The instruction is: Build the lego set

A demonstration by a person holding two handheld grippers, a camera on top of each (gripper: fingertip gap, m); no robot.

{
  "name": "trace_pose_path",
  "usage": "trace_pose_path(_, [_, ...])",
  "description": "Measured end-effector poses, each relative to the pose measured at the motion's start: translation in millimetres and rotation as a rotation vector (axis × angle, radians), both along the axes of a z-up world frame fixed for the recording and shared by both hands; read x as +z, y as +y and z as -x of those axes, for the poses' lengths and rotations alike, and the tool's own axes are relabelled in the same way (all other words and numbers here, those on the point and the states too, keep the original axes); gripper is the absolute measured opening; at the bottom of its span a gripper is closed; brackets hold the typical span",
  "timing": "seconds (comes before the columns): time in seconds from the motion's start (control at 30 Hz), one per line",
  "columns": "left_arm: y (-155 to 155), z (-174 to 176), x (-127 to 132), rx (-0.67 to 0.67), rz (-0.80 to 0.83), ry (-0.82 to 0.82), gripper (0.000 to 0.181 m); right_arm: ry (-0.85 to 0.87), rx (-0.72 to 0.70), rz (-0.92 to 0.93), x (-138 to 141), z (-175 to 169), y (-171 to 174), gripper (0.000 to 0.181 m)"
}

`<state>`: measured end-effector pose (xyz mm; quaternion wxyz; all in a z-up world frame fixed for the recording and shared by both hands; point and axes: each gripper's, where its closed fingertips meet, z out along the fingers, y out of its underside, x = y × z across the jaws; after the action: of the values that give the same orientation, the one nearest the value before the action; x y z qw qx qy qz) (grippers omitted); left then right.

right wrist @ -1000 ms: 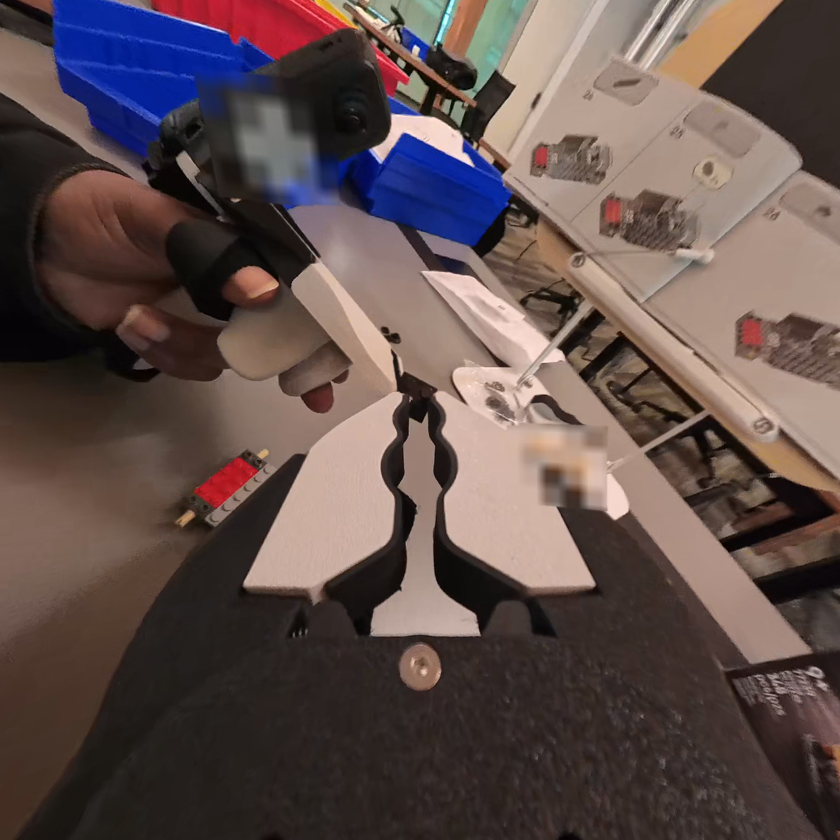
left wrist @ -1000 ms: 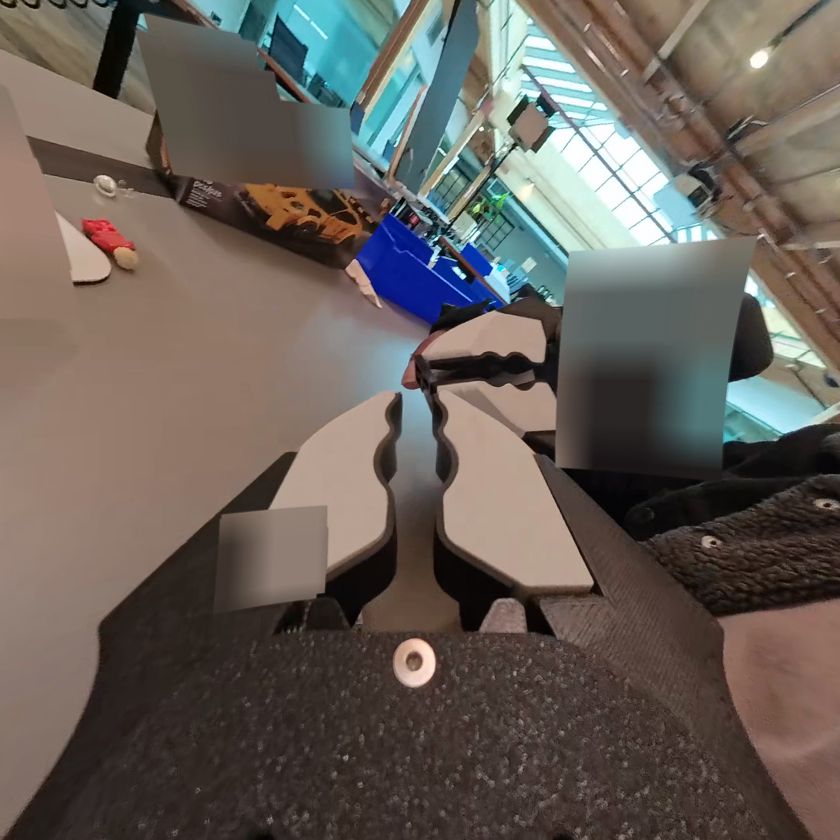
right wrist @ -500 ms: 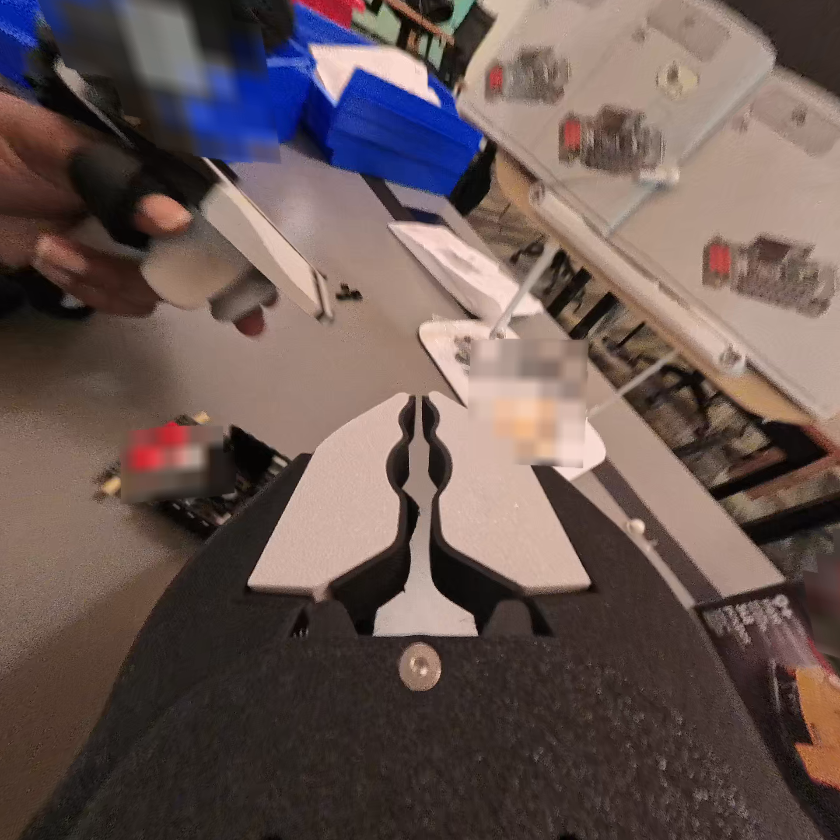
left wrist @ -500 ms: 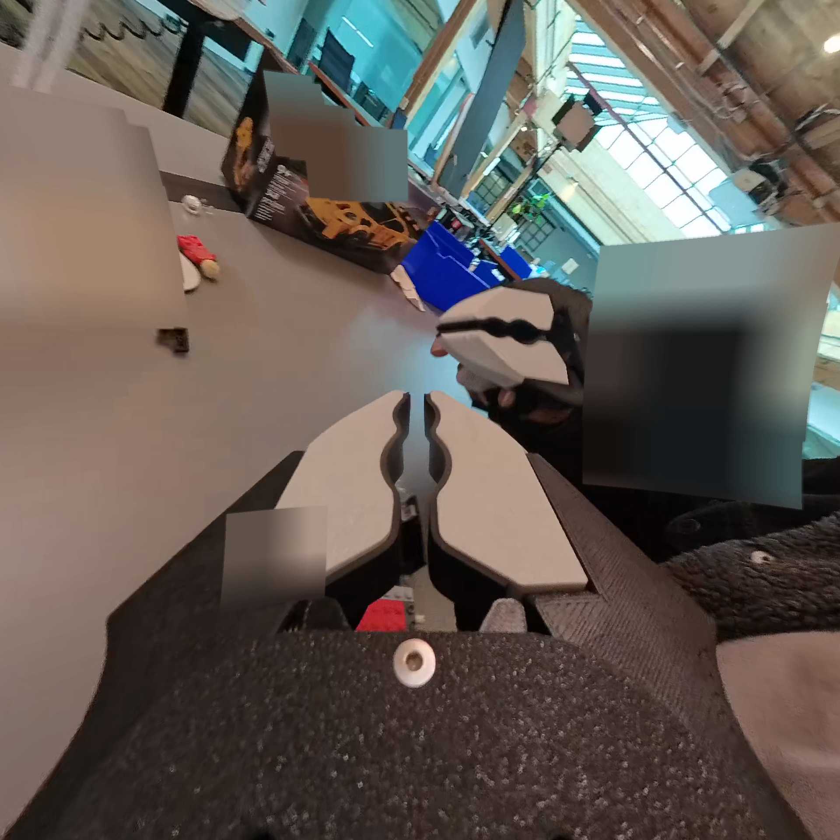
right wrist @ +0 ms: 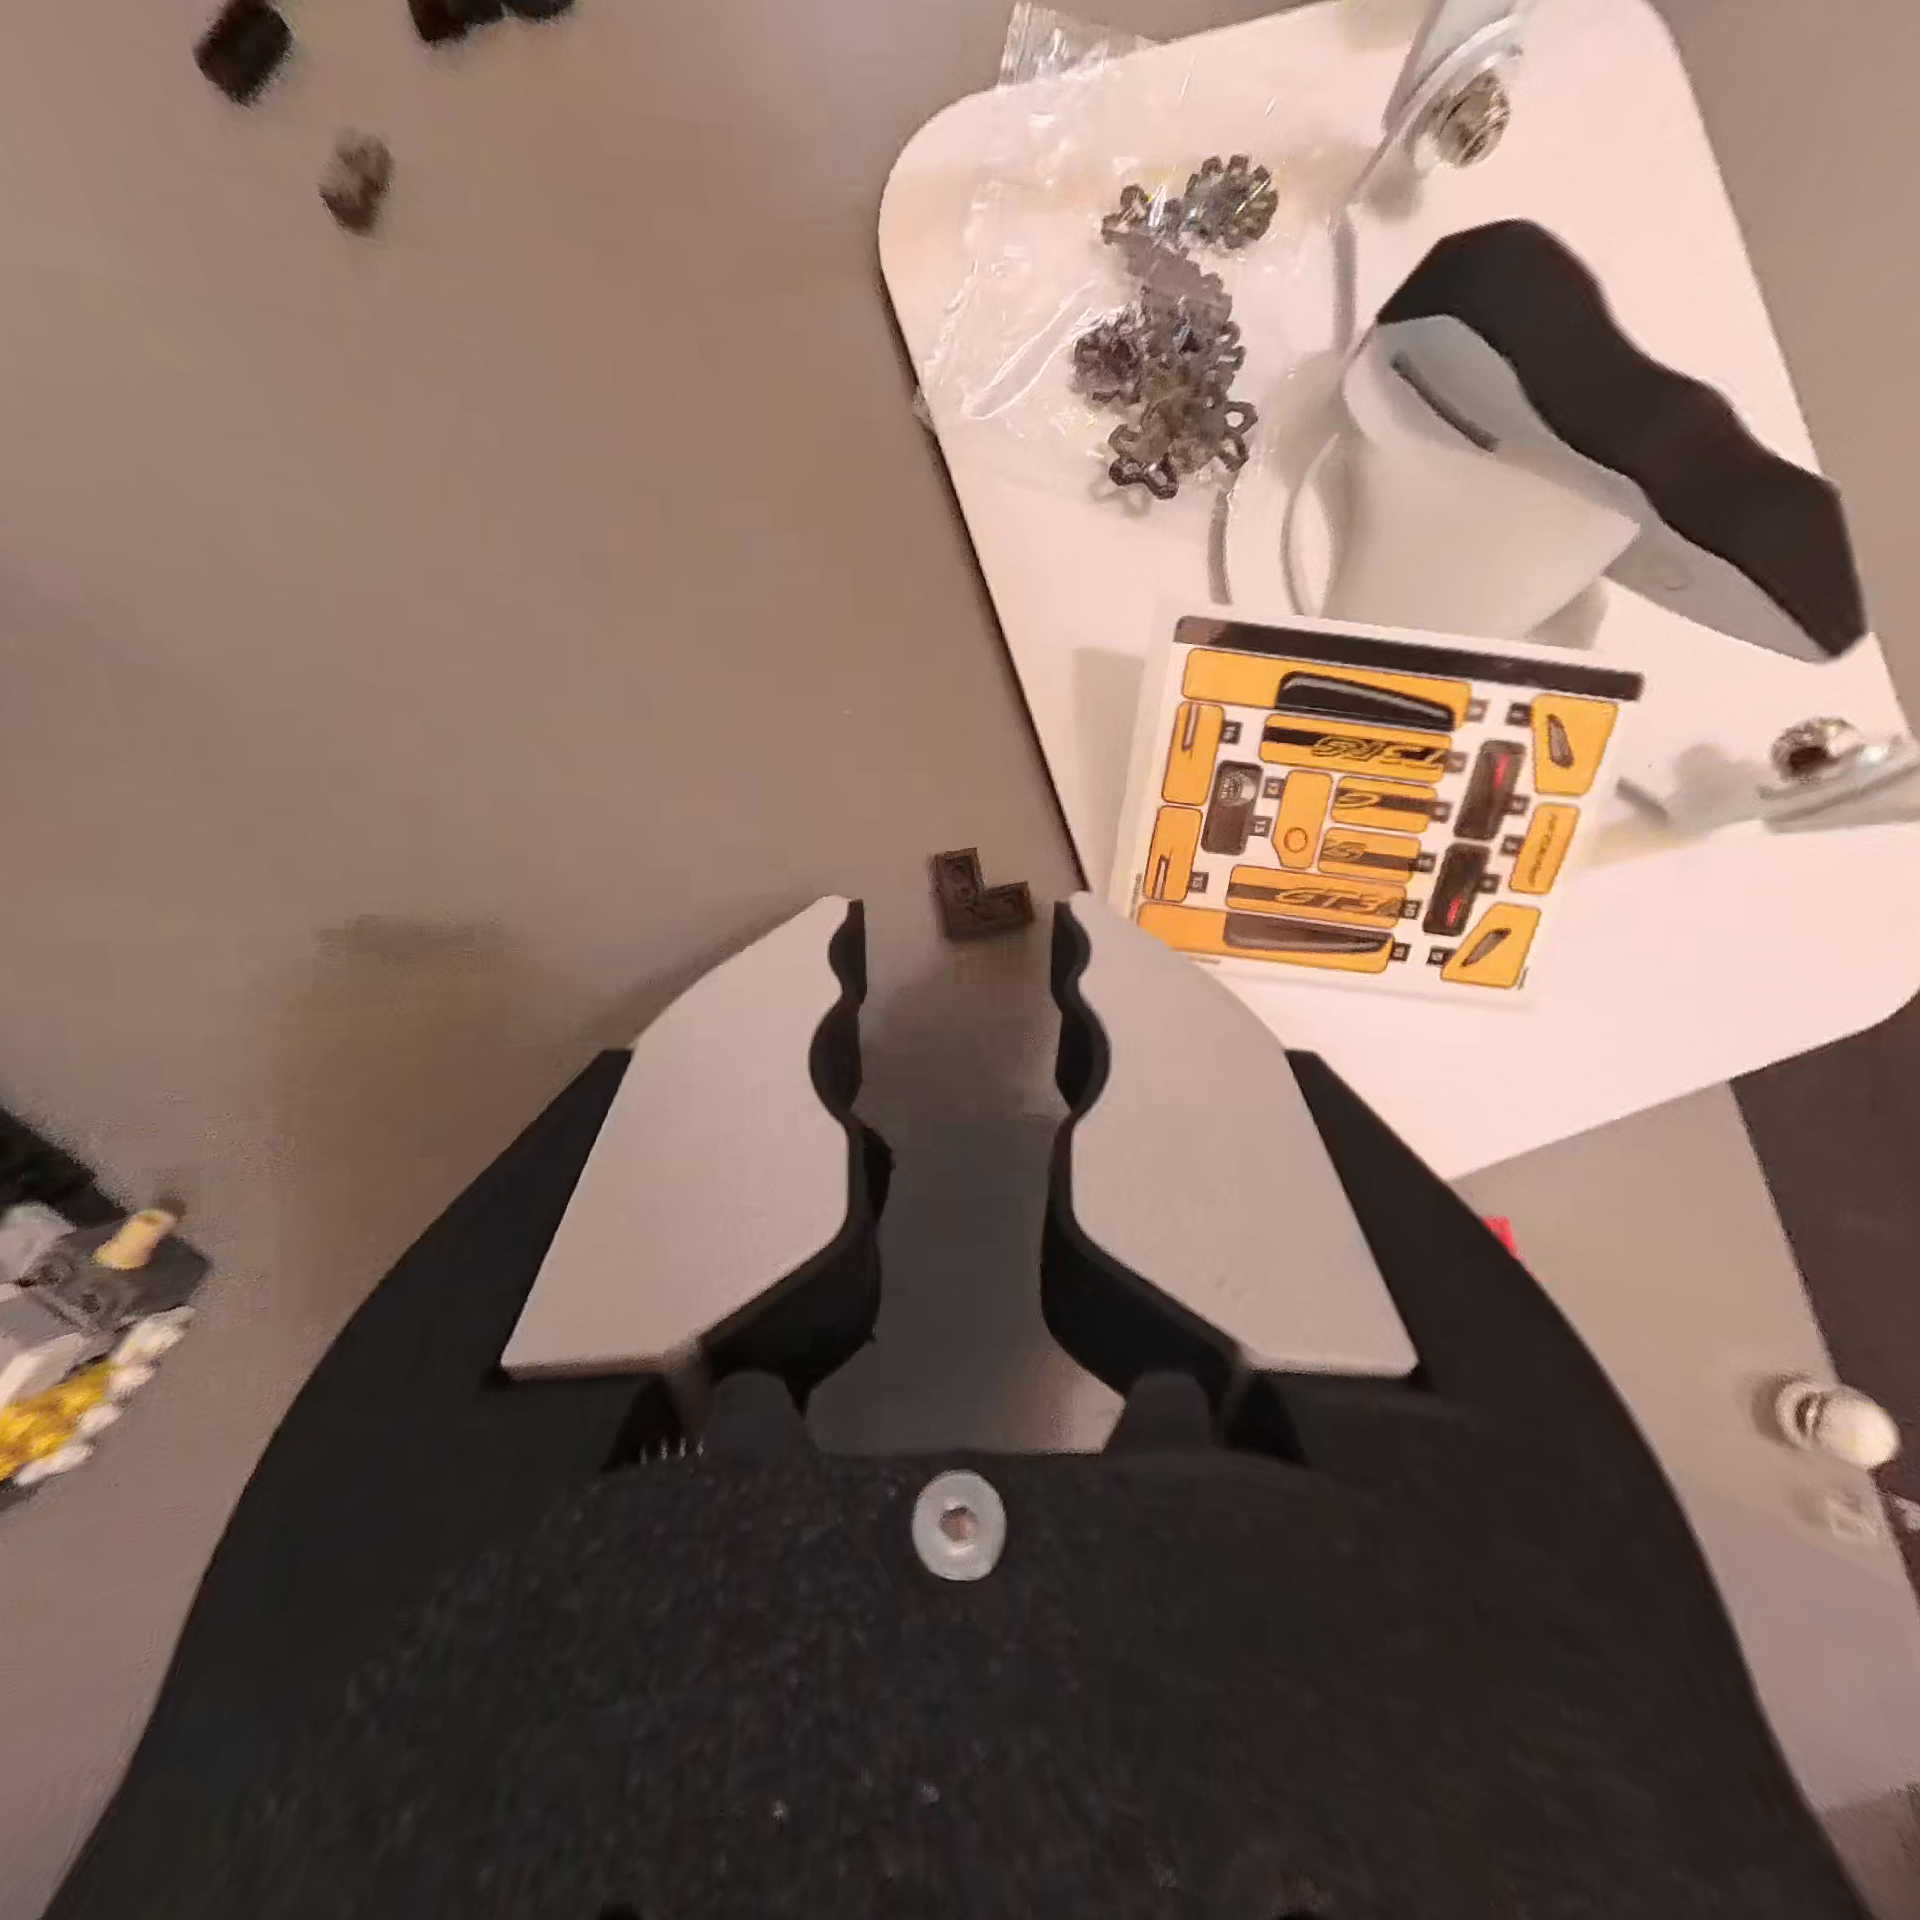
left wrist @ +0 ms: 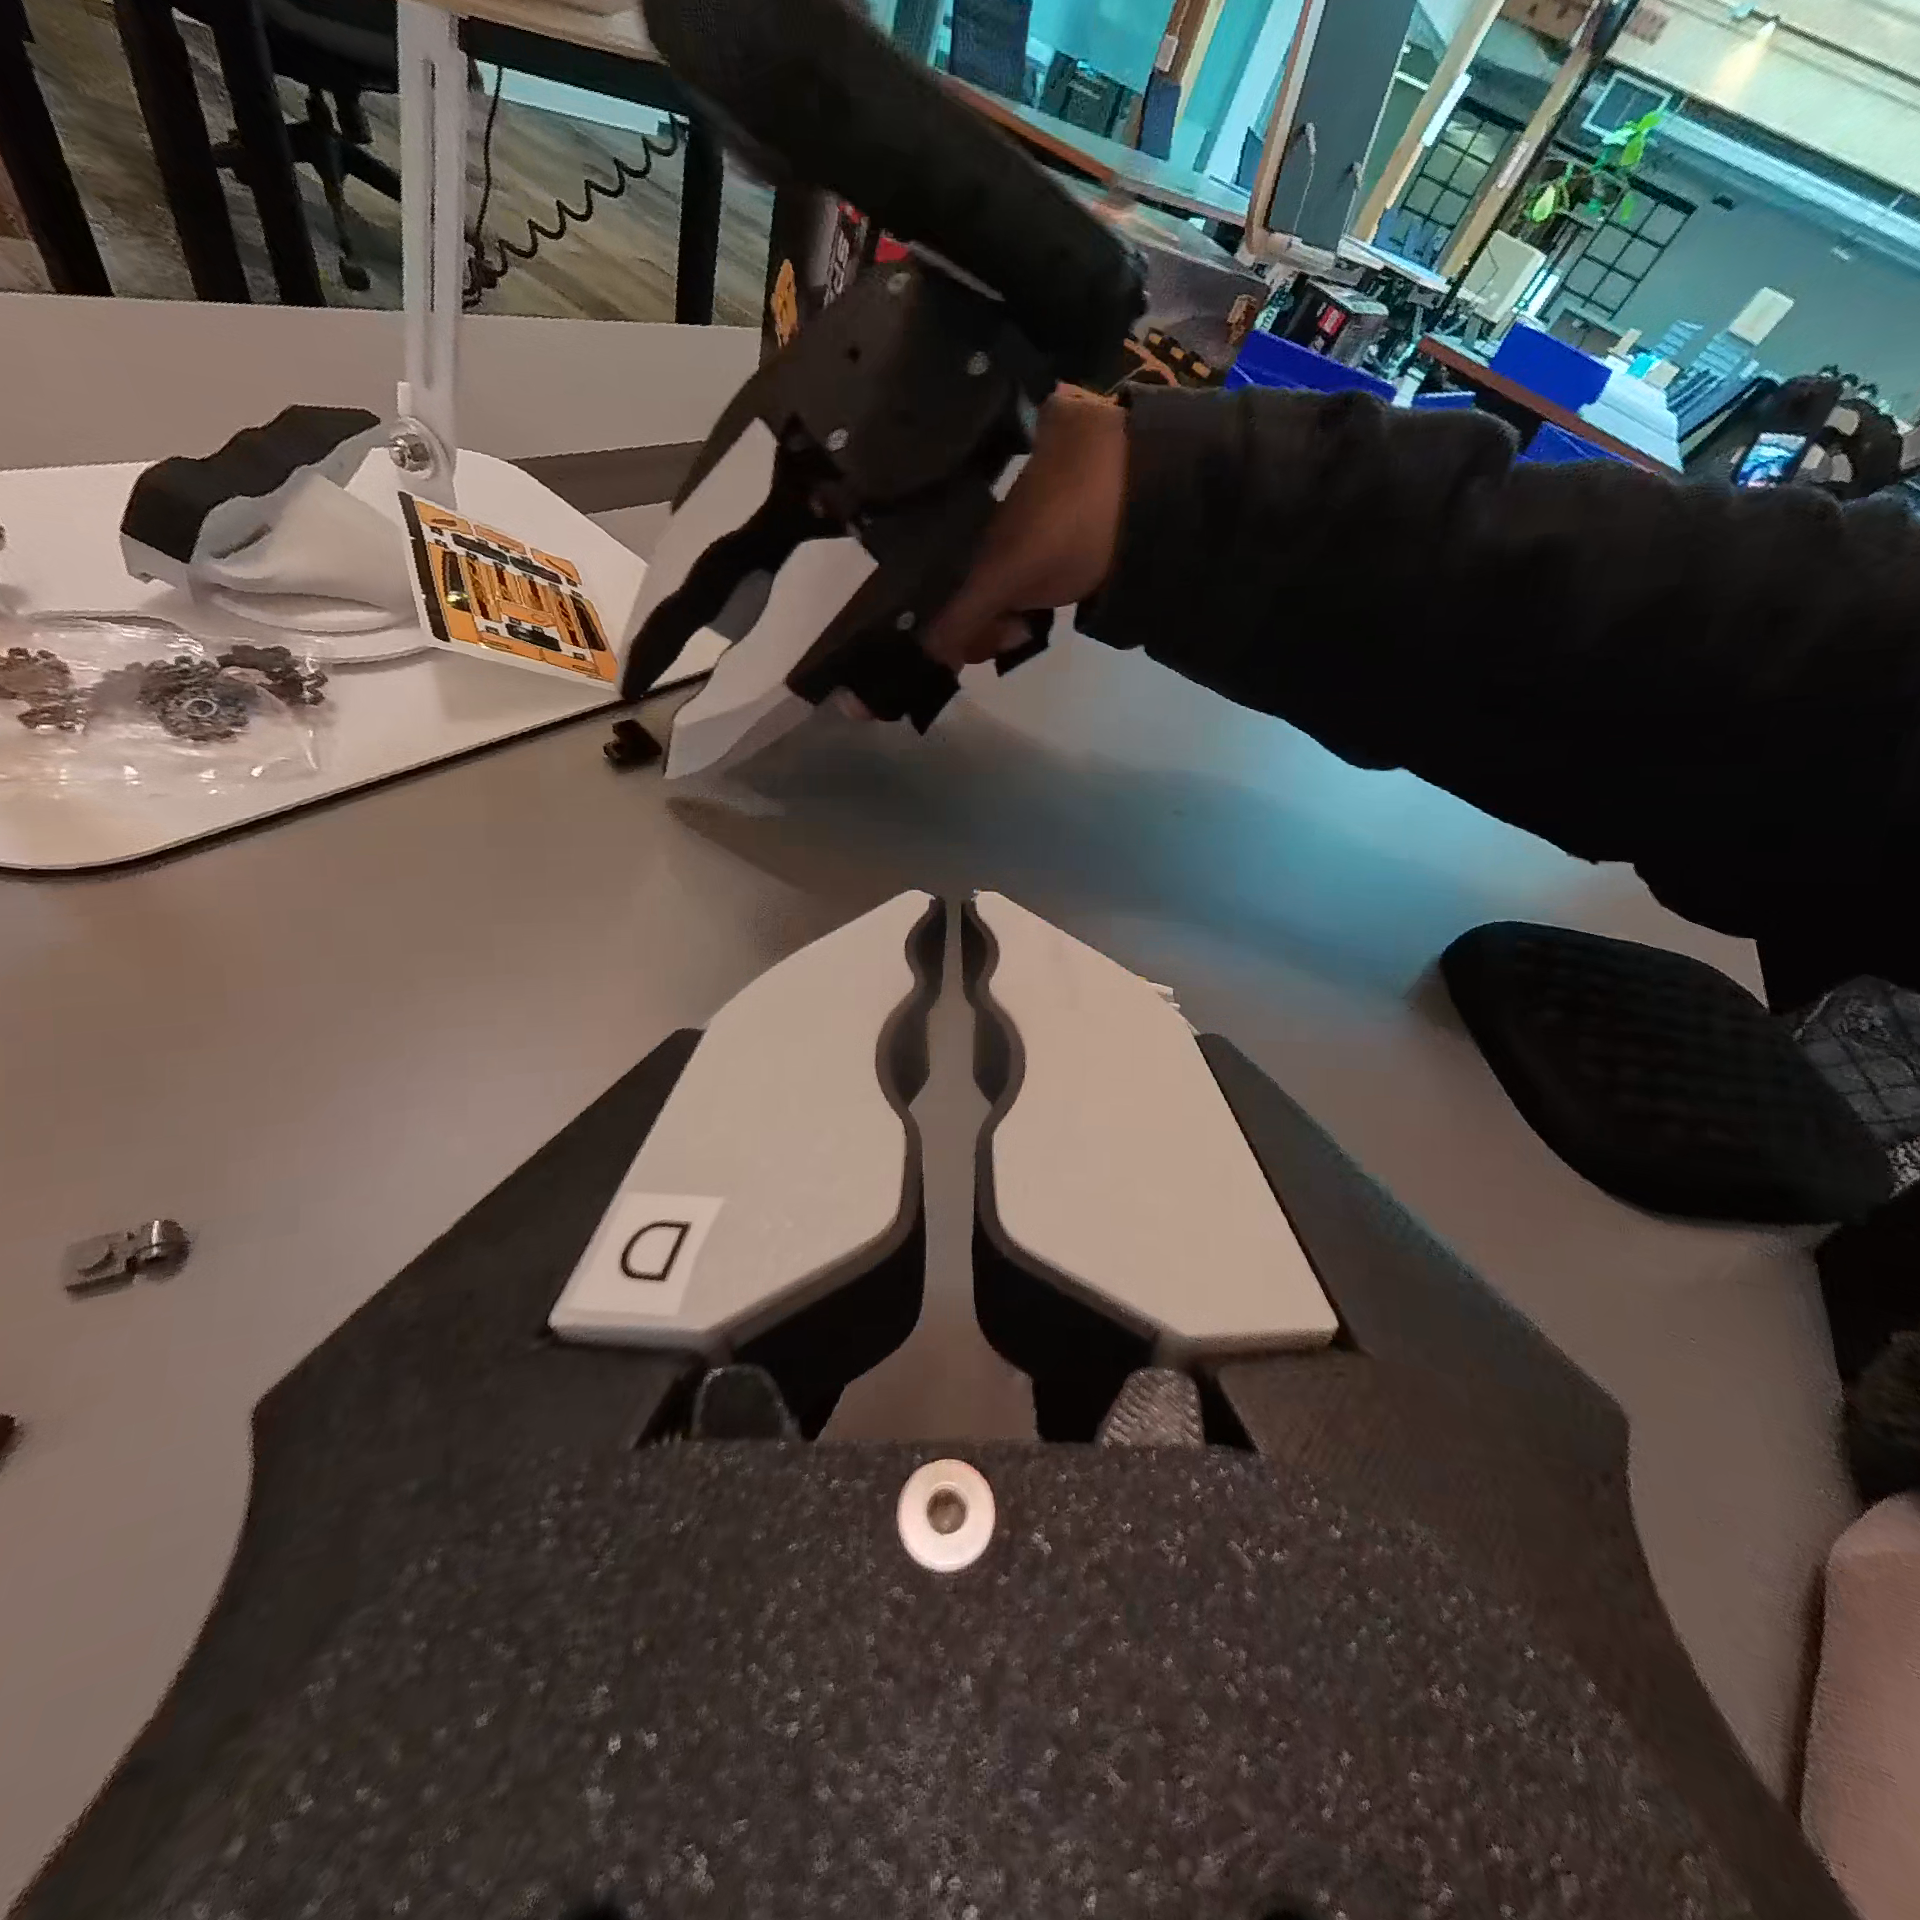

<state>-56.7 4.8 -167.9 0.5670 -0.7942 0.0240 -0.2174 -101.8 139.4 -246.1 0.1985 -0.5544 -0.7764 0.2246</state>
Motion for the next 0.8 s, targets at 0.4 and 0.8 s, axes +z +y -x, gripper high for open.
trace_pose_path(0.4, [-1, 2, 2, 0.005, -0.015, 0.054, 0.002, 0.034, 0.051, 0.191, 8, -12, -26, 0.016])
trace_pose_path(0.8, [-27, -50, 68, -0.189, -0.453, 0.253, 0.022, 0.557, 0.290, 1.215, 156, -98, -165, 0.016])
